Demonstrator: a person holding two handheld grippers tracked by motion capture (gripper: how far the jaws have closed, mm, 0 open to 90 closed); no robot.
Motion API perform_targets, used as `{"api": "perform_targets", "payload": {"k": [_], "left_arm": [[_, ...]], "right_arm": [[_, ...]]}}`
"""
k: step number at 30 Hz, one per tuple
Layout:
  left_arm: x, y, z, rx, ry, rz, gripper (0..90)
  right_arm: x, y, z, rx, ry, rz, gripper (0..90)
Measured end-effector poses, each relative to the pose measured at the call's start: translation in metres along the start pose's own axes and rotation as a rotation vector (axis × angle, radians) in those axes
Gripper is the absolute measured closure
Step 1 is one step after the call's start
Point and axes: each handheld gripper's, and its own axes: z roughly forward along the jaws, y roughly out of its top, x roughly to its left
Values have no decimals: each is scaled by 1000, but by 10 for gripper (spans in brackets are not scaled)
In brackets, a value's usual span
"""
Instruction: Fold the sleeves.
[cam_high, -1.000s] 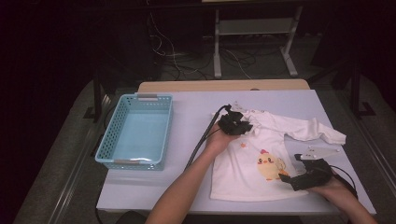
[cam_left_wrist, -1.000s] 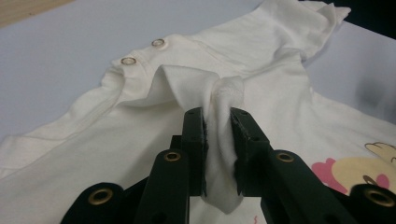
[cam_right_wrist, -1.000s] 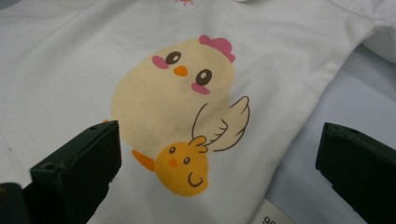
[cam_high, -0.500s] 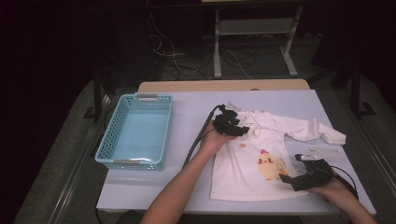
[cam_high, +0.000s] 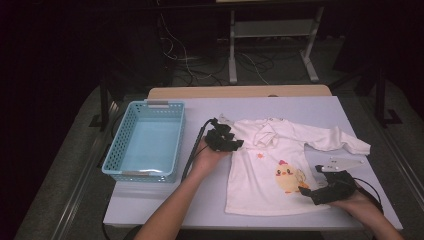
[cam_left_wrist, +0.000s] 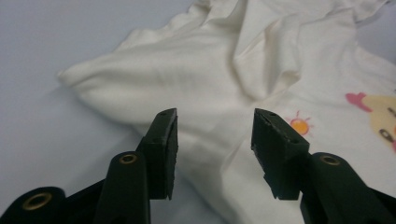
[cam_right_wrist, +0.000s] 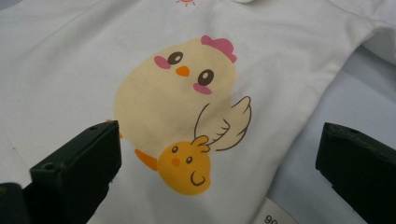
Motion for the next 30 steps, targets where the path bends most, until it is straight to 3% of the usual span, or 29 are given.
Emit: {"api": "perform_targets", "payload": {"k": [8,15,30], "left_arm": [[-1,-8,6,53,25,7,560],[0,-10,2,58,15,16,834],[10,-28,-20,88,66,-14,857]], "right_arm": [[-1,0,-1,0,-1,-4,1],[-2,-1,-1,-3,-2,-3,1],[-1,0,0,0,-2,-1,1]]}}
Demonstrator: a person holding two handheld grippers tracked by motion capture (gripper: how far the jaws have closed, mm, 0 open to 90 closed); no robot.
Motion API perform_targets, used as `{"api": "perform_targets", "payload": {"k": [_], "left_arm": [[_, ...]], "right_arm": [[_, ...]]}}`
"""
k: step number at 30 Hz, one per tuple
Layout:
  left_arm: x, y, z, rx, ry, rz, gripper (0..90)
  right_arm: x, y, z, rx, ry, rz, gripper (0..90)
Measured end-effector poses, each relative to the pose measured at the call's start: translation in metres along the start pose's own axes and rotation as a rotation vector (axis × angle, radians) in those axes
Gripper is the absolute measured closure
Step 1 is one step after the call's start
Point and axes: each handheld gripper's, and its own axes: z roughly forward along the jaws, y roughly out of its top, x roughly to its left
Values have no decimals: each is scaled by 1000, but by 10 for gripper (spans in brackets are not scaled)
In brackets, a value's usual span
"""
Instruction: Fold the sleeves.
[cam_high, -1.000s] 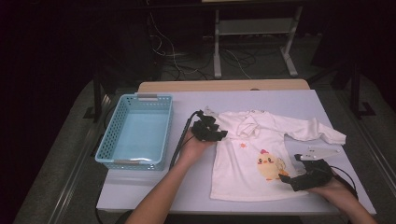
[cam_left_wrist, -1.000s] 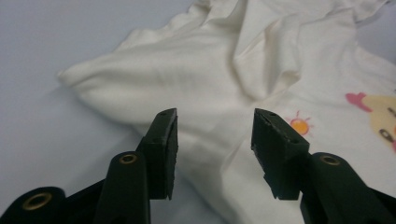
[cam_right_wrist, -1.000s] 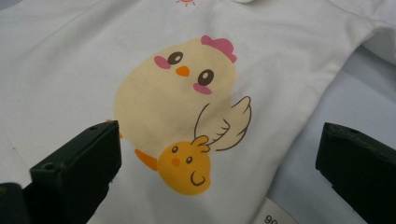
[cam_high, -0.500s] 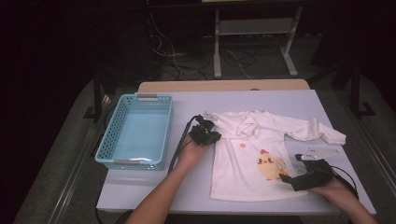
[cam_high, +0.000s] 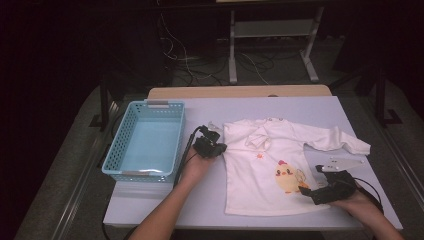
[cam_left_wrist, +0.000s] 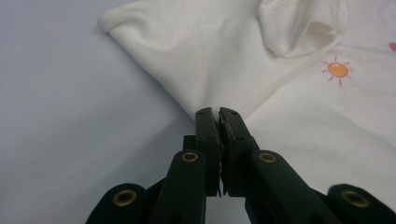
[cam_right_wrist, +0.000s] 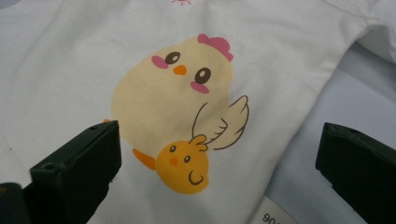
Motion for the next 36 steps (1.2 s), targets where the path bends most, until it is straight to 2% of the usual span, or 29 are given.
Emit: {"api": "perform_targets", "payload": {"k": [5,11,14,19,26,34,36], "left_arm": [[3,-6,2,12,-15,-3,827],[-1,-6,-1,-14,-20,3,593],[-8,-7,-3,-28,-60,26,471],[-18,-11,-6,-21,-71,81,321],[-23,-12,-13,-49,-127,93,171],[-26,-17,-19,-77,-158,112,42],[-27,-19,-21,-65,-169,117,15]], "right_arm": [[-1,0,0,0,-2,2,1],[-2,3,-2,-15,-9,14,1],[-5,7,-2,-26,-18,32,2],[-6,18,1,-45,-20,41,1],[-4,37,6,-58,-10,45,2],[-8,61,17,-60,13,40,2],[-8,67,20,-57,10,29,2]]}}
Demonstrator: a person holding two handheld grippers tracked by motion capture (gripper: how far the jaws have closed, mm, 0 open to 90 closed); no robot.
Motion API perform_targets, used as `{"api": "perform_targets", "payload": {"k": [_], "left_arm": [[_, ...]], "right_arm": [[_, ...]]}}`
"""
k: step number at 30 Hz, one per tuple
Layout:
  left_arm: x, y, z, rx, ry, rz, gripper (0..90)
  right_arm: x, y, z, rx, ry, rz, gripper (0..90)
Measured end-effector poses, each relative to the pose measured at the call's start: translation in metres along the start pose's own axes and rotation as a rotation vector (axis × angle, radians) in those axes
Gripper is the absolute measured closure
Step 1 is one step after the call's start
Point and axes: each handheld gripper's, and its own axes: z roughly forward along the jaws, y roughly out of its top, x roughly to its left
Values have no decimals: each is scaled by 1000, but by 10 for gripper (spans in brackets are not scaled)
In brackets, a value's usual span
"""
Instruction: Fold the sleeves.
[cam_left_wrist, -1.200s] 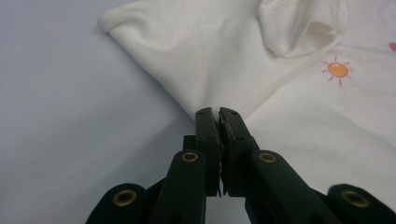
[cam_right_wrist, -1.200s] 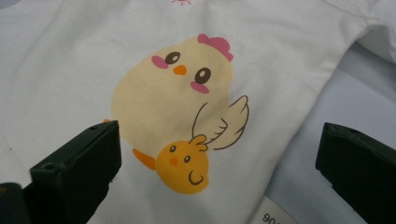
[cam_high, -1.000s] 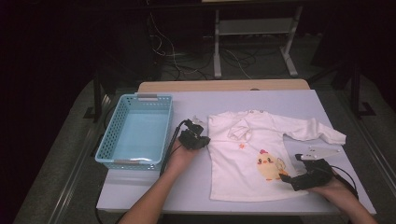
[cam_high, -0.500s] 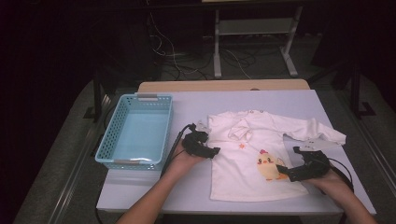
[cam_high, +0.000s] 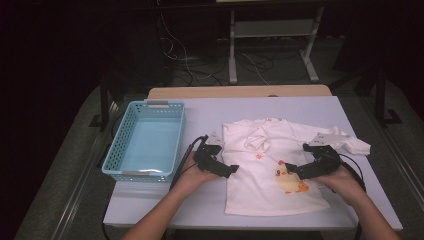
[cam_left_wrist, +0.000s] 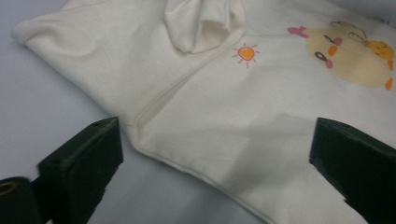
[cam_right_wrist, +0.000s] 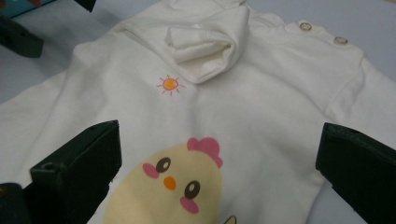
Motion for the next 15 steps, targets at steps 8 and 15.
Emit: {"api": "perform_targets", "payload": {"k": [8,15], "left_arm": [[0,-5,-5,18,-10,-4,0],[2,-6,-7,32,1,-2,0]], "right_arm": [[3,21,14,-3,15,-31,37],[4,40,27,-8,31,-49,104]]}}
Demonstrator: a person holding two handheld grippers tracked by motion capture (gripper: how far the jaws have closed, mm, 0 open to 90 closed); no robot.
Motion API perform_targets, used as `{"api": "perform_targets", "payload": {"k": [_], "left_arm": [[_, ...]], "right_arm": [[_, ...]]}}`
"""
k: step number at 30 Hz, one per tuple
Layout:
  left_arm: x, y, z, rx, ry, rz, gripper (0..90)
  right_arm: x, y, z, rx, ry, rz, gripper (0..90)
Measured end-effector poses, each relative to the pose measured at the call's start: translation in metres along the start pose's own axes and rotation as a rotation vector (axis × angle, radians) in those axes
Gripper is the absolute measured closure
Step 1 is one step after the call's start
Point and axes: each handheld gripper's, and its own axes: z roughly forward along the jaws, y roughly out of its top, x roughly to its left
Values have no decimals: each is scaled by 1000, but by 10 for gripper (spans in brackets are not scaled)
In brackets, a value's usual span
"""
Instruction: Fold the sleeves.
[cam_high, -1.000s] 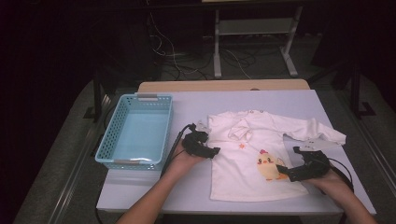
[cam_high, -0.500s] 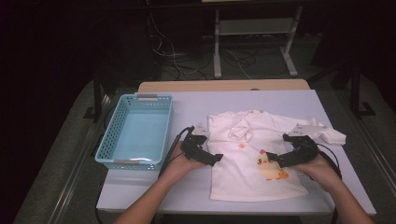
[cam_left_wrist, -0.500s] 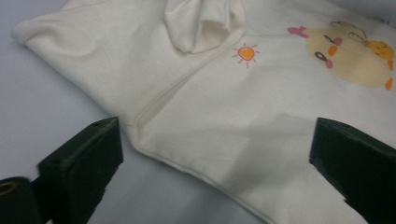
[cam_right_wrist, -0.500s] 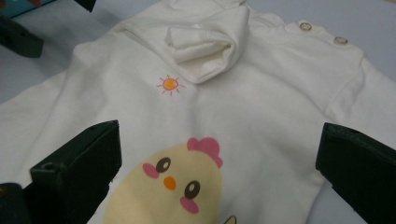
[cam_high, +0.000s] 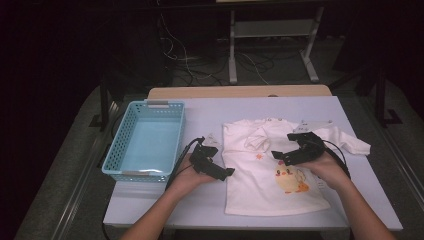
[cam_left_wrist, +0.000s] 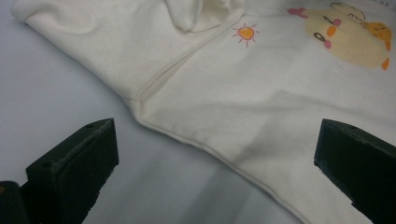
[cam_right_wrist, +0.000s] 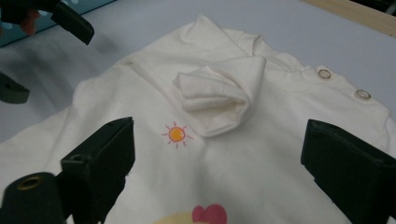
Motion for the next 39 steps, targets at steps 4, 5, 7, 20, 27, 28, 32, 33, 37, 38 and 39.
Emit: {"api": "perform_targets", "payload": {"k": [4,5,7,20,27,28,32,33,37,38,39], "left_arm": [[-1,0,0,0,6,5,0],[-1,0,0,2,11,7,0],[-2,0,1,8,13,7,0],[-5,0,4,19,5,14,0],[-5,0,4,20,5,15,0],[-6,0,4,21,5,15,0],[-6,0,4,24,6,13,0],[-6,0,5,25,6,13,0],[-6,0,4,24,6,13,0],[-6,0,4,25,6,13,0],[-6,0,4,26,6,13,0]], "right_arm": [[-1,8,5,-3,3,1,141],[-1,12,9,-5,7,-1,146],[0,17,13,-2,11,-9,156],[1,38,41,12,45,-48,322],[0,48,60,64,92,-59,463],[0,49,62,72,94,-60,472],[0,51,68,89,96,-70,500],[1,52,72,101,96,-77,520],[4,55,79,117,107,-91,542],[5,55,81,123,107,-95,542],[6,56,83,129,107,-101,544]]}}
